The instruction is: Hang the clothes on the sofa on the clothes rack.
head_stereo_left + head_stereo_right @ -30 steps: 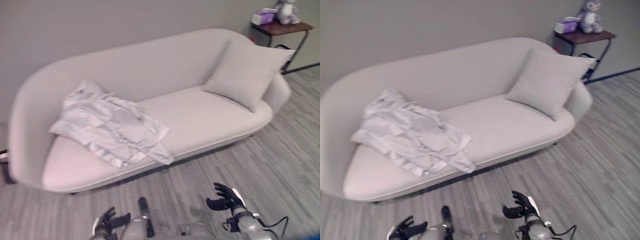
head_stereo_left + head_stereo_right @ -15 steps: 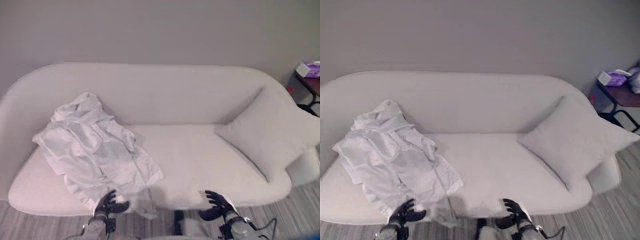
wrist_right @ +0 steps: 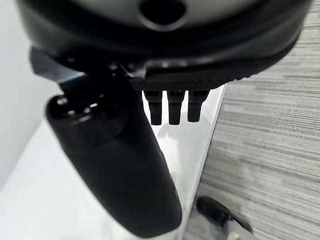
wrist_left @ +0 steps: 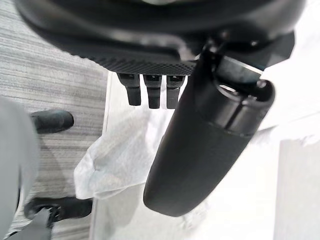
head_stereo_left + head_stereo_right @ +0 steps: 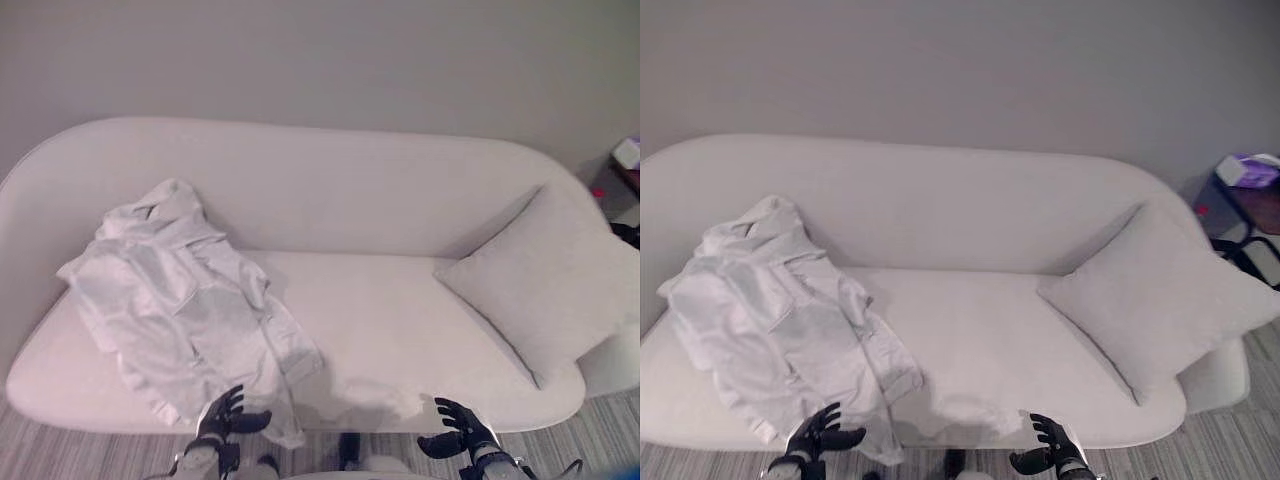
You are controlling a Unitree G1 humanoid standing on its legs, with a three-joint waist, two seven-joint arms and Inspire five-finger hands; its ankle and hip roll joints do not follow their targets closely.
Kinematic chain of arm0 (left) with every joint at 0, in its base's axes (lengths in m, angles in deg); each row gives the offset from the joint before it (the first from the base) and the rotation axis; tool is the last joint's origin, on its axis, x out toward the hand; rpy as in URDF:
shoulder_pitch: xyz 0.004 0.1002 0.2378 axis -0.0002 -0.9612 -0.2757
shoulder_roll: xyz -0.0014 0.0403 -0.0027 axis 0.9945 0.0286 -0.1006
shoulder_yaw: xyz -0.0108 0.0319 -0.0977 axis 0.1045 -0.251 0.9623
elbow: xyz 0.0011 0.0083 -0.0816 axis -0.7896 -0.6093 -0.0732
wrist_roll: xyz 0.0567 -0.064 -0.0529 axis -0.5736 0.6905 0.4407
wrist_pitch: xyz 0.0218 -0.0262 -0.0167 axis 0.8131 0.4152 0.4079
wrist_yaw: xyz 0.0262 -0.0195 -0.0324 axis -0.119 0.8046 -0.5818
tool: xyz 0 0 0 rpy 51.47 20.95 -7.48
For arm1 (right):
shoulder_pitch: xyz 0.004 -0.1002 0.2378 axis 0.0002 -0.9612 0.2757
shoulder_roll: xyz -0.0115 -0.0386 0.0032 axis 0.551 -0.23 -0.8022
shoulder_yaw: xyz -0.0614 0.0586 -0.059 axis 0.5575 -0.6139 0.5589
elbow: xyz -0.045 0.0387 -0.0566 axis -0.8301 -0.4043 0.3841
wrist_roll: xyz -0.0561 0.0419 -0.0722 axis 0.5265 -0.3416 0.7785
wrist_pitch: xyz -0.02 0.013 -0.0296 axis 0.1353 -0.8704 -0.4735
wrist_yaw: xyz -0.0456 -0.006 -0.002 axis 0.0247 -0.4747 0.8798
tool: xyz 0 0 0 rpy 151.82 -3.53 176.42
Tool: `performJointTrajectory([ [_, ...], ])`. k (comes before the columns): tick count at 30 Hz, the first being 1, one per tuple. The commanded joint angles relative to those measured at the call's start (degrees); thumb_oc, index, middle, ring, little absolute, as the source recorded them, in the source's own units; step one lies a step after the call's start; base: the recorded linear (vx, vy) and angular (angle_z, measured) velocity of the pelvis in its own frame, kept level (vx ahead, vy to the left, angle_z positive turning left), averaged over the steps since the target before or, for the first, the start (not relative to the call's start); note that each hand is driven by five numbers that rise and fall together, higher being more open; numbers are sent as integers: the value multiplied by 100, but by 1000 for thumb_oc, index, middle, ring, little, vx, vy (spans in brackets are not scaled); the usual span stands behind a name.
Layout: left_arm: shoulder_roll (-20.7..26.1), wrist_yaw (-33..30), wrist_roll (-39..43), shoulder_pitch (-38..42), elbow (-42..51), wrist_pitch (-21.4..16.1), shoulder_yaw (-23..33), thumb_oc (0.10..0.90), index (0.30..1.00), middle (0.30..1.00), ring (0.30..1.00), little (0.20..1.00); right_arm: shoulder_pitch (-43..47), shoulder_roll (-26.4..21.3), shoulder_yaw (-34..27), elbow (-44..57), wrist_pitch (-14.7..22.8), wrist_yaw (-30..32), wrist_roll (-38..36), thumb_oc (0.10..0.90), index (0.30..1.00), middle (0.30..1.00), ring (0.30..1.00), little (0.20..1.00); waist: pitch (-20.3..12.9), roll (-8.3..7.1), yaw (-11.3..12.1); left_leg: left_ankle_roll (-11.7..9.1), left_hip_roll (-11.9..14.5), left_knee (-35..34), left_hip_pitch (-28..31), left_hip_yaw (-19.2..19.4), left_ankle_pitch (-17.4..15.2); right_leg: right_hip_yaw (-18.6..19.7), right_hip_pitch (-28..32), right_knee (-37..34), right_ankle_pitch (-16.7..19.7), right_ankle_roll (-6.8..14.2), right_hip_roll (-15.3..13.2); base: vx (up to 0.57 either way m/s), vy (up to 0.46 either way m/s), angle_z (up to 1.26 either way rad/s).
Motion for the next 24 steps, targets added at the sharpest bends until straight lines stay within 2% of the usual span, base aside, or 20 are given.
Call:
performJointTrajectory([
  [1,118,-39,185,-39,447,-323,-144,800,900,900,900,900,131,-274,-41,232,220,93,-214,800,900,900,900,900,-202,-108,-39,6,797,-740,-6,-85,228,148,690,62,-570,497,-427,58,255,-11],
  [2,108,-30,204,-29,488,-331,-189,800,900,900,900,900,126,-273,-31,217,210,84,-206,800,900,900,900,900,-218,-108,-53,-1,1023,-838,35,-37,343,137,676,62,-592,534,-522,203,791,-12],
  [3,105,-85,215,65,570,-376,-306,800,900,900,900,900,68,-210,5,33,222,58,-249,800,900,900,900,900,-359,-10,-87,-255,2076,-1223,99,-64,1341,68,657,62,-693,779,-901,252,854,9],
  [4,104,-106,255,104,613,-397,-357,800,900,900,900,900,50,-188,33,-10,221,54,-265,800,900,900,900,900,-423,49,-76,-380,2193,-1333,43,-292,1579,60,713,62,-703,878,-1014,334,991,18],
  [5,110,-124,245,145,665,-406,-449,800,900,900,900,900,66,-179,61,-68,222,67,-262,800,900,900,900,900,-468,99,-23,-487,2200,-1328,-87,-750,1676,58,767,62,-694,992,-1161,289,756,25],
  [6,89,-100,346,207,802,-443,-540,800,900,900,900,900,83,-154,104,-45,231,29,-254,800,900,900,900,900,-506,119,14,-533,1974,-1431,-65,-1095,1160,39,771,62,-486,1140,-1428,278,772,16],
  [7,55,-88,372,286,803,-448,-600,800,900,900,900,900,125,-127,104,-61,211,10,-246,800,900,900,900,900,-527,100,-15,-591,1777,-1430,-52,-1086,773,13,728,62,-290,1250,-1618,254,913,6],
  [8,123,-13,319,517,849,-424,-777,800,900,900,900,900,274,-50,54,-161,171,42,-193,800,900,900,900,900,-506,-47,-46,-551,1349,-1458,-6,-875,276,97,508,62,785,1361,-2084,155,617,5],
  [9,125,-13,319,520,849,-424,-777,800,900,900,900,900,277,-47,53,-164,172,42,-193,800,900,900,900,900,-508,-60,-33,-546,1336,-1453,-7,-858,271,117,493,62,790,1366,-2099,72,590,6],
  [10,239,12,234,600,868,-417,-846,800,900,900,900,900,443,11,53,-246,179,84,-296,800,900,900,900,900,-456,-131,-4,-426,1195,-1471,-2,-699,191,-34,314,62,1455,1354,-2289,-17,385,-14],
  [11,387,27,155,653,948,-416,-911,800,900,900,900,900,592,92,105,-279,189,85,-415,800,900,900,900,900,-412,-124,29,-324,1088,-1523,18,-492,196,-365,209,111,1651,1267,-2364,30,786,-54],
  [12,583,89,107,642,982,-375,-889,800,900,900,900,900,629,128,263,-221,216,-9,-419,800,900,900,900,900,-377,-56,-15,-201,891,-1870,105,-398,366,5,1,572,1256,981,-1855,36,598,-83],
  [13,584,89,107,641,982,-374,-888,800,900,900,900,900,630,129,264,-221,216,-9,-419,800,900,900,900,900,-390,-61,-10,-199,887,-1874,94,-389,372,19,-27,585,1253,981,-1860,80,611,-71],
  [14,664,88,108,616,1055,-381,-812,800,900,900,900,900,597,98,321,-60,233,-30,-397,800,900,900,900,900,-375,-14,-35,-113,755,-1925,110,-404,386,288,-110,802,856,901,-1495,67,492,-17],
  [15,779,99,102,540,1020,-387,-619,800,900,900,900,900,618,28,355,191,305,-6,-406,800,900,900,900,900,-306,64,7,3,583,-1925,175,-354,334,41,-46,988,154,761,-1038,67,492,0],
  [16,779,99,102,541,1020,-387,-619,800,900,900,900,900,619,28,355,191,304,-6,-406,800,900,900,900,900,-317,62,-1,4,580,-1925,158,-361,341,34,-56,984,160,760,-1040,85,570,34],
  [17,832,74,97,372,808,-366,-299,800,900,900,900,900,573,-29,337,452,342,-16,-359,800,900,900,900,900,-319,94,-5,83,334,-1925,243,-243,264,-284,-88,1056,-589,487,-307,52,285,5],
  [20,832,74,97,371,808,-366,-299,800,900,900,900,900,573,-29,337,452,342,-16,-359,800,900,900,900,900,-320,94,-5,83,334,-1925,242,-243,264,-285,-89,1057,-589,487,-307,43,141,2],
  [21,754,37,119,288,611,-360,-109,800,900,900,900,900,483,-76,234,458,376,34,-354,800,900,900,900,900,-346,45,-74,116,84,-1925,298,-207,217,-119,-148,902,-682,406,245,150,190,-10],
  [24,545,11,194,168,605,-410,8,800,900,900,900,900,341,-130,31,377,392,137,-430,800,900,900,900,900,-458,34,-155,217,-210,-1925,425,-255,74,300,173,62,-492,351,485,188,89,16],
])
